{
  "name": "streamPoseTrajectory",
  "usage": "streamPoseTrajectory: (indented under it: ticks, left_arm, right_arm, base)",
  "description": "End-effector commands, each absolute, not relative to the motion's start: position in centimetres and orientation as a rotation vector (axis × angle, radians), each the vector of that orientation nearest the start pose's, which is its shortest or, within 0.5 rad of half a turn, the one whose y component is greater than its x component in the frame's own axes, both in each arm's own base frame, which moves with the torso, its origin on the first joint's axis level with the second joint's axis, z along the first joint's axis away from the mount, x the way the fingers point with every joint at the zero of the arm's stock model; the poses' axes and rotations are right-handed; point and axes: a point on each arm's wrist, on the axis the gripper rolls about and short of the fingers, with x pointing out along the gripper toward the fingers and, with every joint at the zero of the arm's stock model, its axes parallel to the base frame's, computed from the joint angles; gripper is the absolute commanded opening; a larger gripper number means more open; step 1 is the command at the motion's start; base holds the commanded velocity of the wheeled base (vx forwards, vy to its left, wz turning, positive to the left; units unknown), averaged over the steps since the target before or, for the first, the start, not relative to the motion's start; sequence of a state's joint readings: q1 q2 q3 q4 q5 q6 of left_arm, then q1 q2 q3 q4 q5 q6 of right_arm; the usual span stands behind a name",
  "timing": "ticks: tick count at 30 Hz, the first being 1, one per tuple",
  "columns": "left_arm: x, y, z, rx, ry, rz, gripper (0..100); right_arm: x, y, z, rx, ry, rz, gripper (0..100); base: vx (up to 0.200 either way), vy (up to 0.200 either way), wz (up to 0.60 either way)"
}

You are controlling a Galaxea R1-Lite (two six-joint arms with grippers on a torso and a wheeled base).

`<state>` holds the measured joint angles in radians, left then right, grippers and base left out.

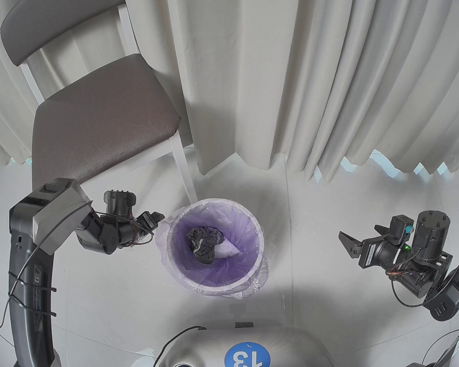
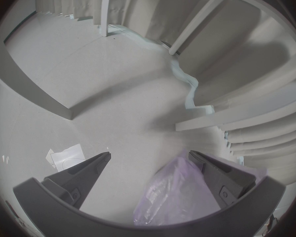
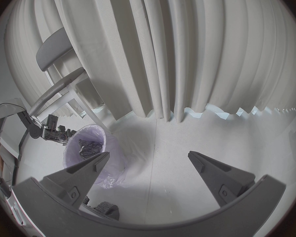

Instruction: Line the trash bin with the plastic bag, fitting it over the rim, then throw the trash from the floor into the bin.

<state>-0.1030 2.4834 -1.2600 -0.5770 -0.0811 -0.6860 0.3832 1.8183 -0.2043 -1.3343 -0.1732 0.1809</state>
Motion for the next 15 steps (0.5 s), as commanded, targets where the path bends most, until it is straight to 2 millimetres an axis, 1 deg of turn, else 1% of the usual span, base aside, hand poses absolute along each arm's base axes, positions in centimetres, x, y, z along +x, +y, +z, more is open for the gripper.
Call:
streamPoseTrajectory:
  ticks: [1, 5, 10, 12, 15]
  left_arm:
    - [43.6, -4.0, -0.1, -0.659, 0.671, 0.062, 100]
    - [42.8, -3.4, 0.3, -0.664, 0.673, 0.074, 100]
    - [42.7, -3.7, -0.1, -0.653, 0.686, 0.070, 100]
    - [42.6, -4.3, -0.6, -0.644, 0.709, 0.058, 100]
    - [42.6, -5.9, -1.8, -0.601, 0.743, 0.024, 100]
  right_arm:
    - [21.9, 8.6, 8.3, 0.100, 0.292, 0.192, 100]
    - [21.3, 8.5, 8.3, 0.100, 0.278, 0.200, 100]
    - [20.7, 8.3, 8.3, 0.094, 0.265, 0.200, 100]
    - [20.6, 8.2, 8.3, 0.094, 0.261, 0.200, 100]
    - [20.5, 8.2, 8.3, 0.091, 0.261, 0.201, 100]
  base:
    - [0.000, 0.000, 0.00]
    - [0.000, 0.000, 0.00]
    - [0.000, 0.000, 0.00]
    - [0.000, 0.000, 0.00]
    - [0.000, 0.000, 0.00]
